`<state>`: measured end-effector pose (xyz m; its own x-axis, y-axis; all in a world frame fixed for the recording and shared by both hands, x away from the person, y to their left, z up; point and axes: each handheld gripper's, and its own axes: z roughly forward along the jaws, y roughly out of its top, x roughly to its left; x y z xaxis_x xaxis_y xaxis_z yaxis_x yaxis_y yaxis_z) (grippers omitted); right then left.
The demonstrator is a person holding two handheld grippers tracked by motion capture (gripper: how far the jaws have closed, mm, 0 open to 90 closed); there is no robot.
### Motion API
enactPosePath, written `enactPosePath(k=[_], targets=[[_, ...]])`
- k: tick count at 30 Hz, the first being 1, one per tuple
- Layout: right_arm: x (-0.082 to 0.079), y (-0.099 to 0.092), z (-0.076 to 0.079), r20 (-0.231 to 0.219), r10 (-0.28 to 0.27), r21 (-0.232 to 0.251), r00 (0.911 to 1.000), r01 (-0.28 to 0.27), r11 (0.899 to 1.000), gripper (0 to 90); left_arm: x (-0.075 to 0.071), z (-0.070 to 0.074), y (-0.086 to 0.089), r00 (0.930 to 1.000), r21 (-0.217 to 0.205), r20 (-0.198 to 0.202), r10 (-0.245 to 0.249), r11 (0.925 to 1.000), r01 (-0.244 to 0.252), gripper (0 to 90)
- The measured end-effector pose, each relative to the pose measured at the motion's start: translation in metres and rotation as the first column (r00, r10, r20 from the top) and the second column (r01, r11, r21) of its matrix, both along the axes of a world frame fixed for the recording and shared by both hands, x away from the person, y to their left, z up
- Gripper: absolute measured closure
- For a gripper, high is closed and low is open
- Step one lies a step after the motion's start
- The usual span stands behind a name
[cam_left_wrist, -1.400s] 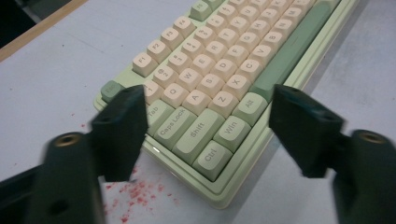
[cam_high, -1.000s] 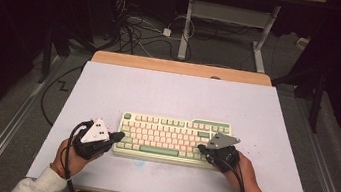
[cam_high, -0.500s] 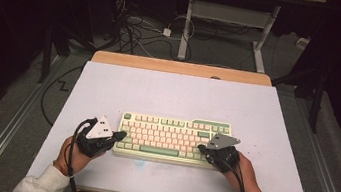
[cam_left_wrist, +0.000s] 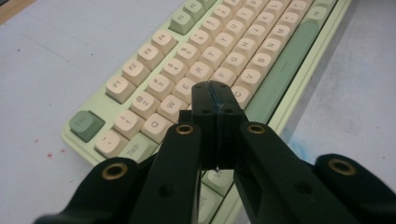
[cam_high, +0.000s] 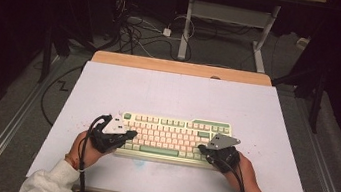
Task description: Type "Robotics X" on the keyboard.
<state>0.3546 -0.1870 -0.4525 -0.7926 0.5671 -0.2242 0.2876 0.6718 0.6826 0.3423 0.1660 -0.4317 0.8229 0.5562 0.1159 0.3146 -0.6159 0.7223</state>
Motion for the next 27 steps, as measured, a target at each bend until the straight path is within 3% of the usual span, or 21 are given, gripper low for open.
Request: enactPosePath(k=[20, 27], targets=[[0.0, 0.0, 0.0, 0.002, 0.0, 0.0, 1.0, 0.0, 1.0, 90.0, 0.016, -0.018, -0.027, 0.9975, 0.086, -0.058, -0.04, 0.9953, 0.045, 87.9], [-0.001, 0.0, 0.0, 0.003, 0.002, -0.002, 1.0, -0.002, 1.0, 90.0, 0.017, -0.019, -0.026, 0.9977, 0.082, -0.057, -0.036, 0.9958, 0.041, 87.9]])
